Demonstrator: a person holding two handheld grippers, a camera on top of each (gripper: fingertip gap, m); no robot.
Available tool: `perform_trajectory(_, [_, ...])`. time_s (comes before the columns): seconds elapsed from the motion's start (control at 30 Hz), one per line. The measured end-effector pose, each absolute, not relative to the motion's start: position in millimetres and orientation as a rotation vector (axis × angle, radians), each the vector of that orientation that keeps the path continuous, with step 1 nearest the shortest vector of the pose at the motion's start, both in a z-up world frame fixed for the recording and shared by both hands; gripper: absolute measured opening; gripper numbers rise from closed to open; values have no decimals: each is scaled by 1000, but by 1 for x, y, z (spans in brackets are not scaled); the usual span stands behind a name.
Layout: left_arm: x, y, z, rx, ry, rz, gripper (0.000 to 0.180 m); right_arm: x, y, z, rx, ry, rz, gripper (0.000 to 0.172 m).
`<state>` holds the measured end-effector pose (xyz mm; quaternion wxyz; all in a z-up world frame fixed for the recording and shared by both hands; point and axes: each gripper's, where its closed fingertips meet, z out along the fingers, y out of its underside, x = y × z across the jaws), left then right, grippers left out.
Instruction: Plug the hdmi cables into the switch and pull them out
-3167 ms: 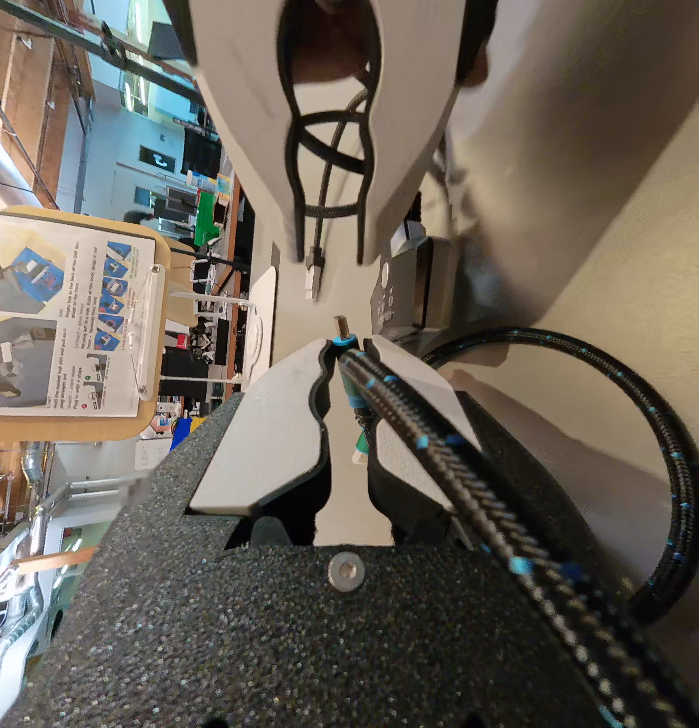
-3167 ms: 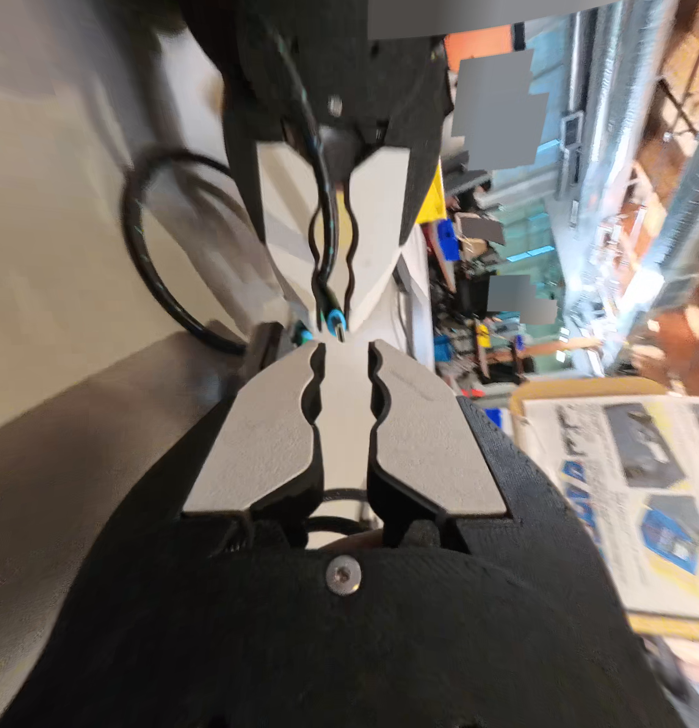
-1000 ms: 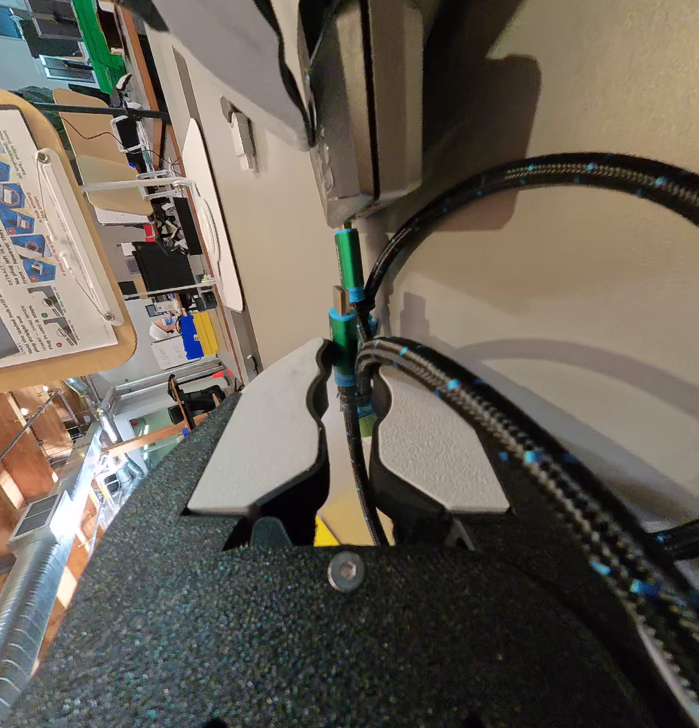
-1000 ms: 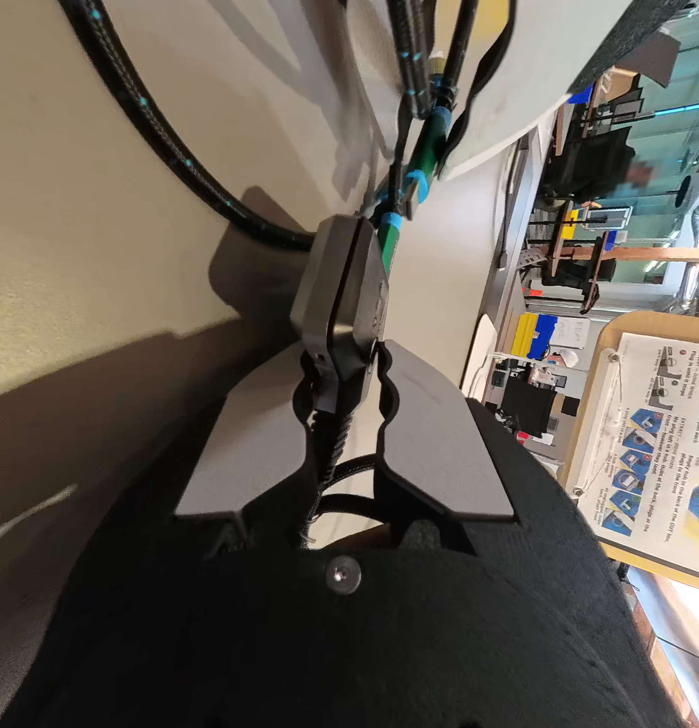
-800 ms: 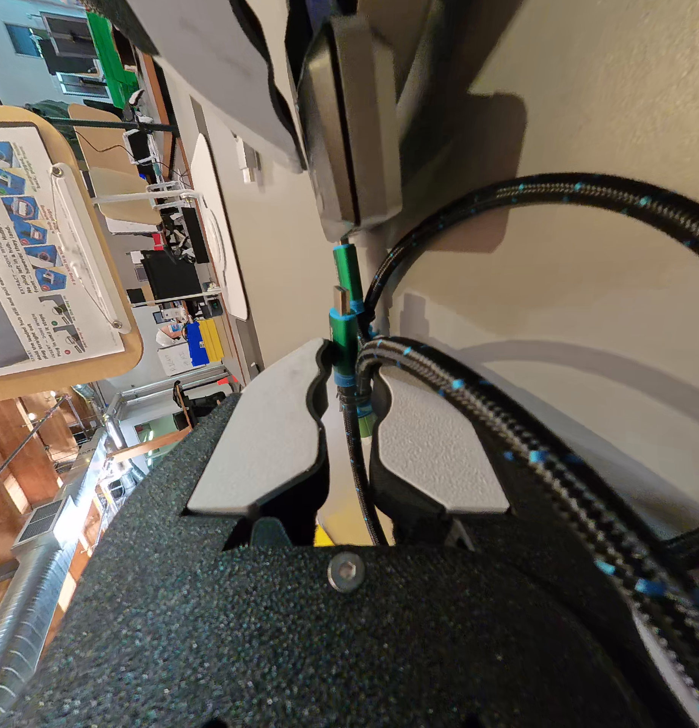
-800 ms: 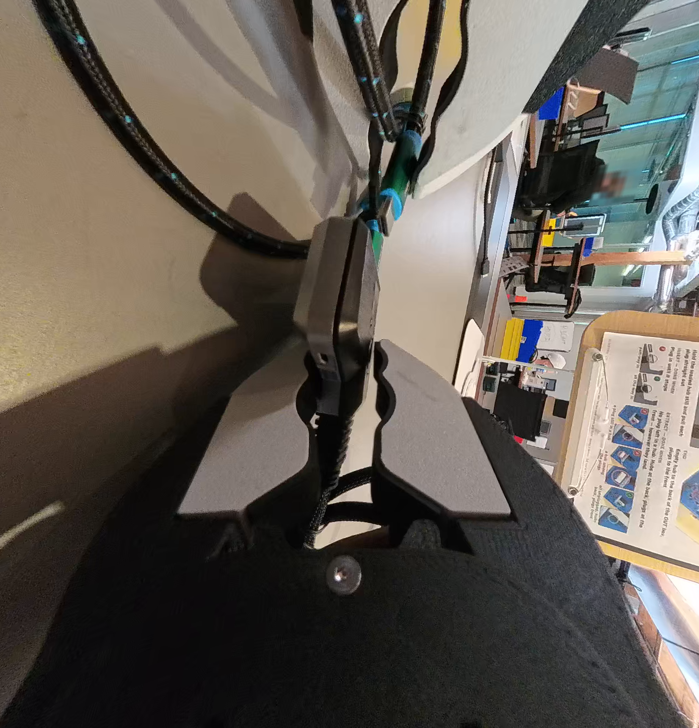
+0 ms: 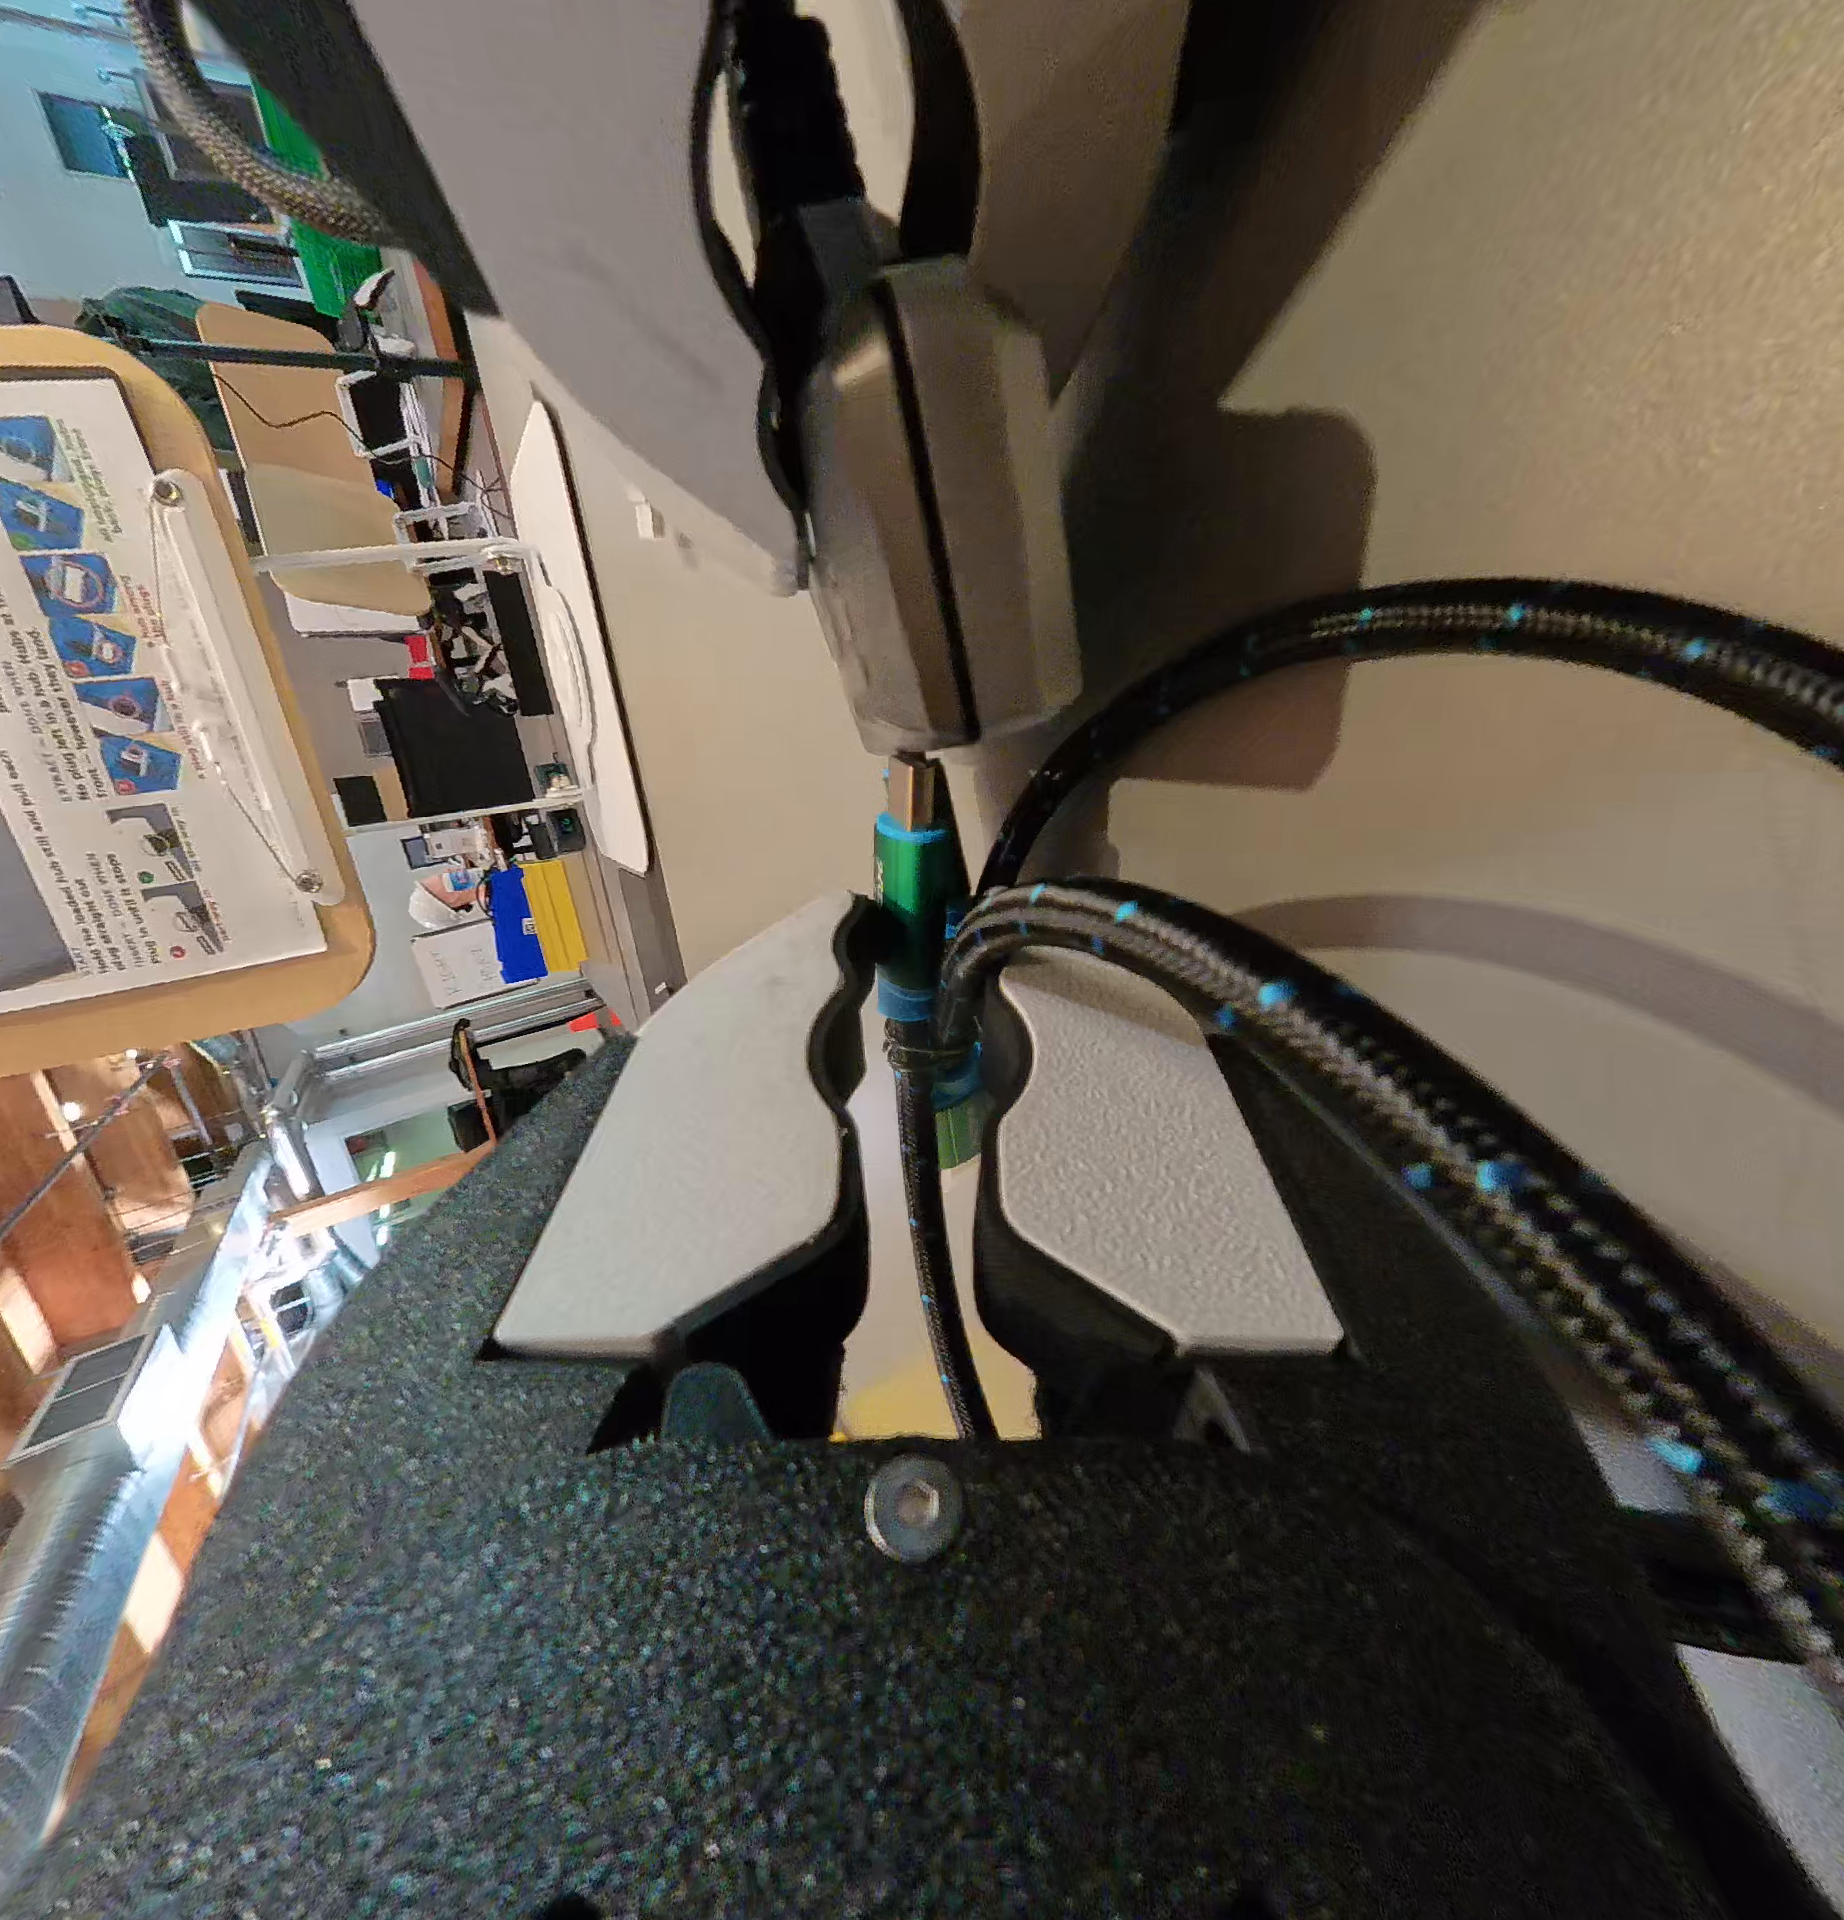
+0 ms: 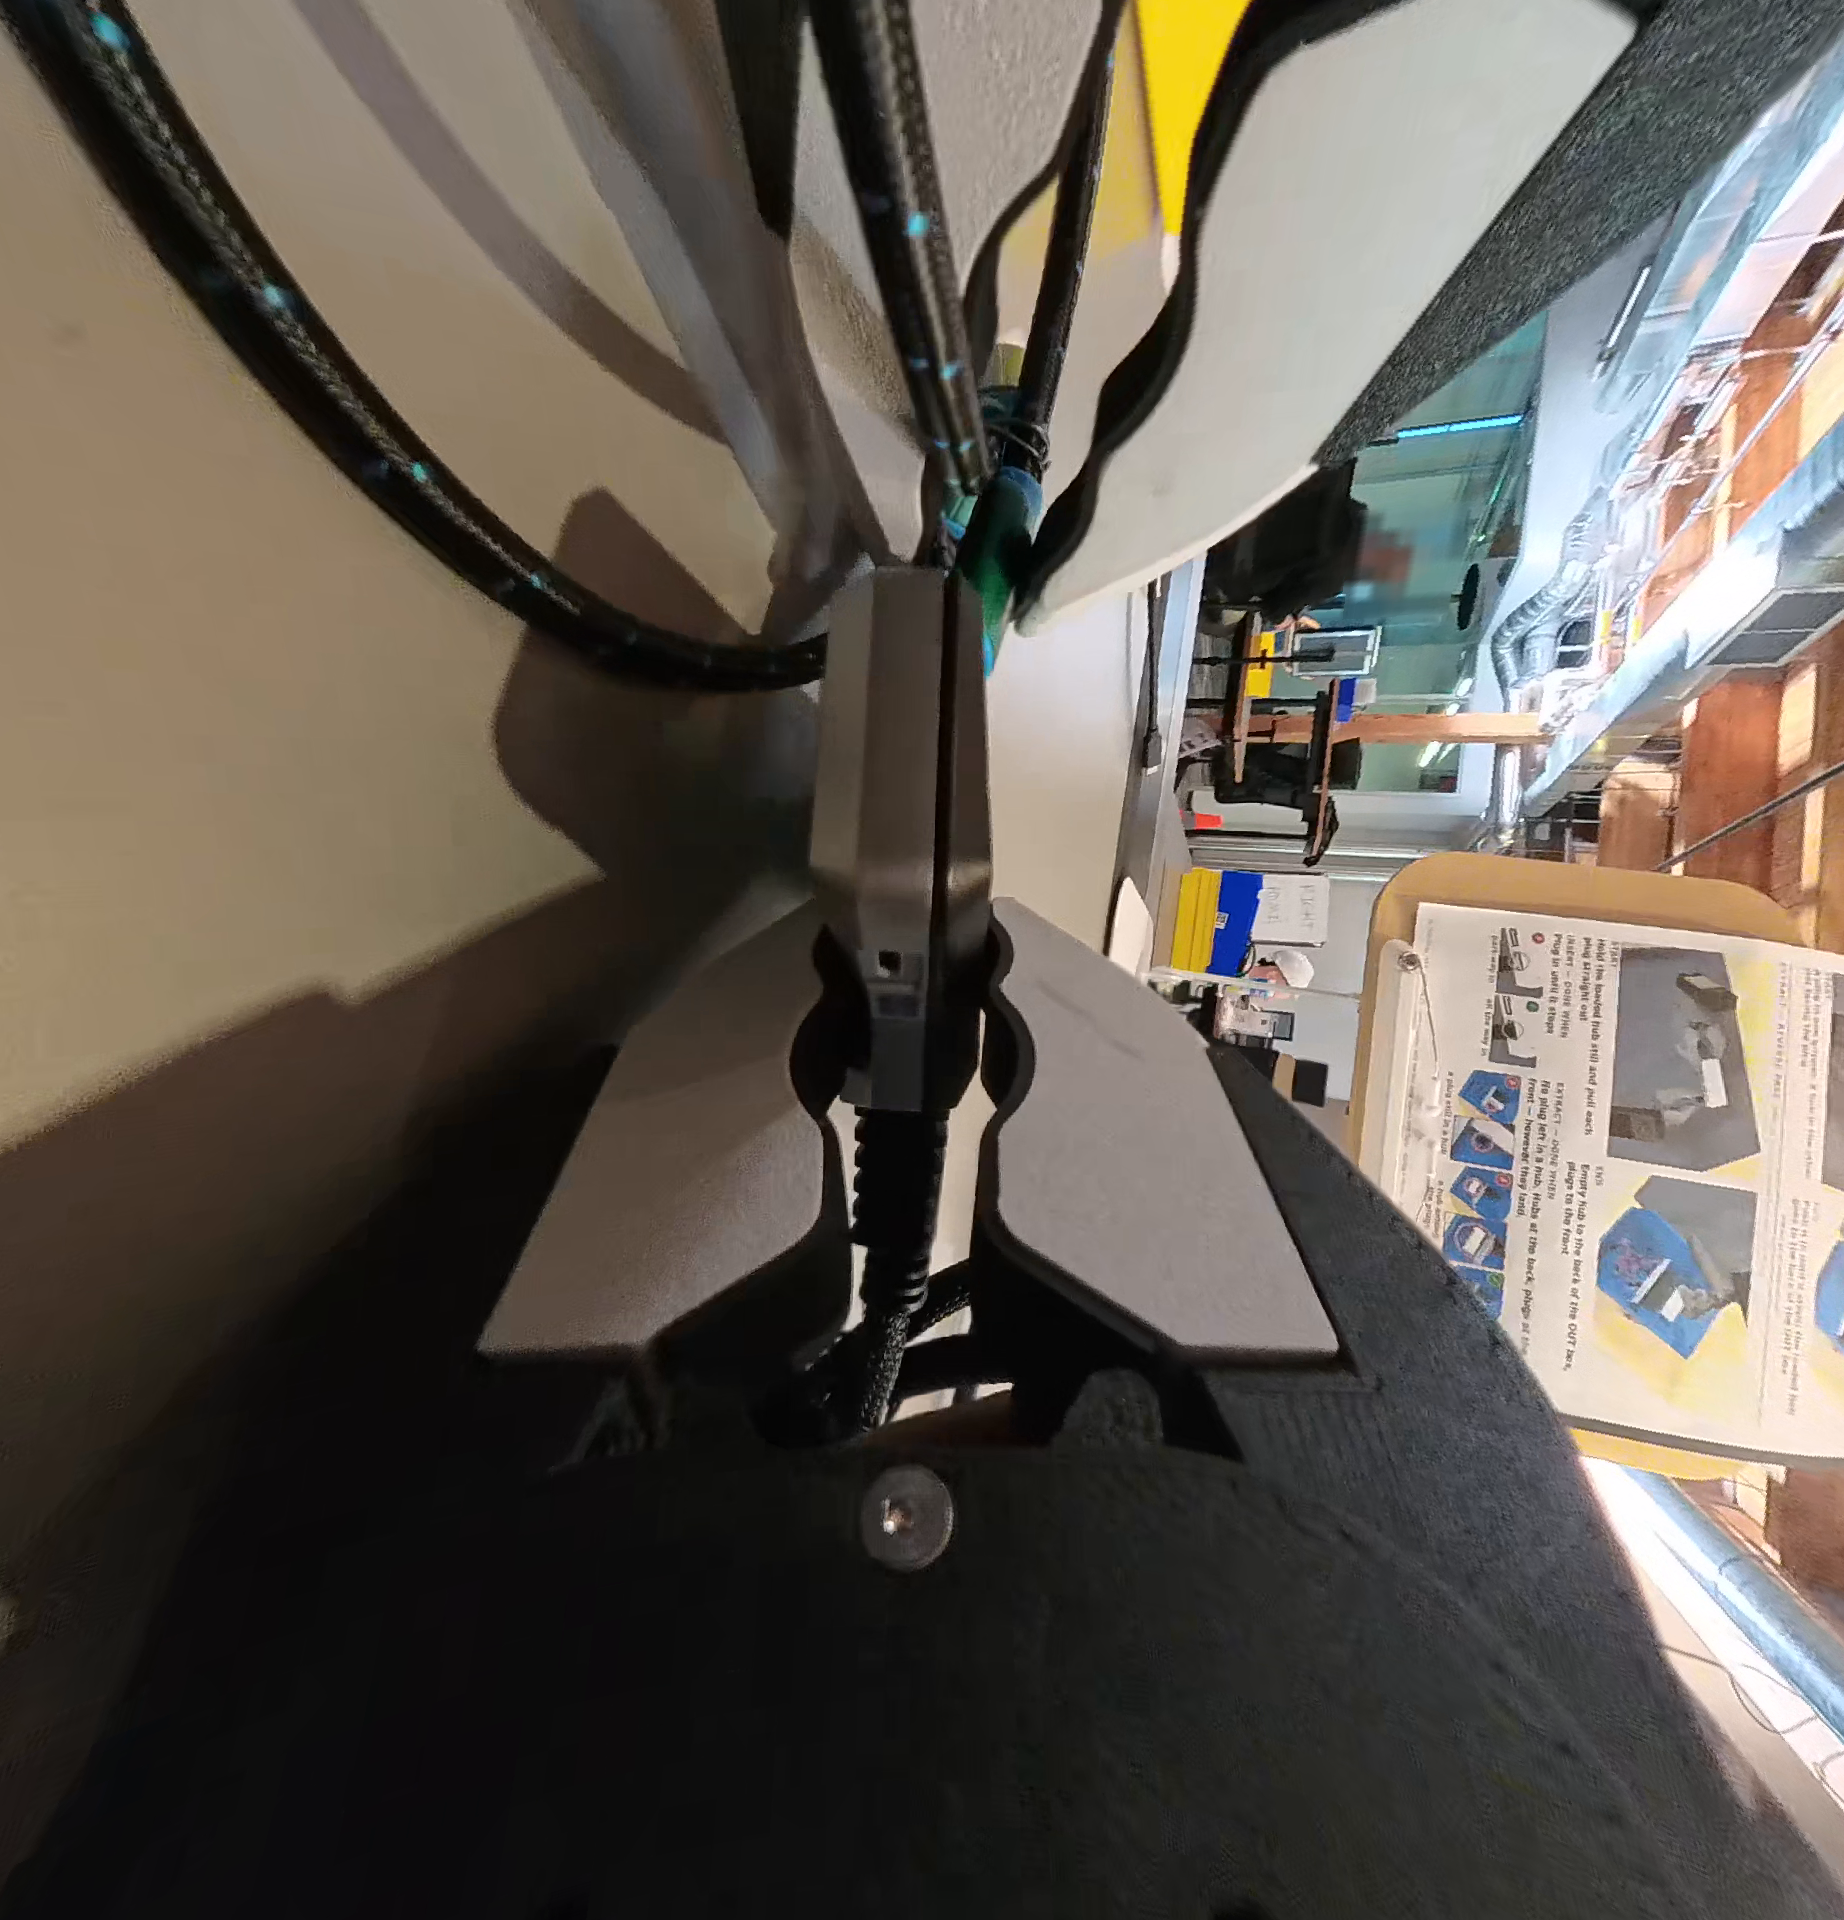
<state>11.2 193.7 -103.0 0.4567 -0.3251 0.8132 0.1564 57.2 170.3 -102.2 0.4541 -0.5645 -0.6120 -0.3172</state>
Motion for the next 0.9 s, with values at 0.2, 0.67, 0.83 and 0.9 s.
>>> perform_trajectory(0.2, [9, 196, -102, -840, 1997, 382, 18, 55, 171, -100, -1411, -1463, -748, 21])
perform_trajectory(0.67, [4, 195, -88, -947, 1948, 325, 18, 63, 179, -95, -1468, -1342, -750, 22])
perform_trajectory(0.83, [0, 199, -84, -1001, 1923, 350, 18, 63, 182, -88, -1468, -1277, -766, 22])
perform_trajectory(0.9, [-2, 201, -83, -1017, 1915, 367, 18, 63, 182, -87, -1467, -1260, -785, 22])
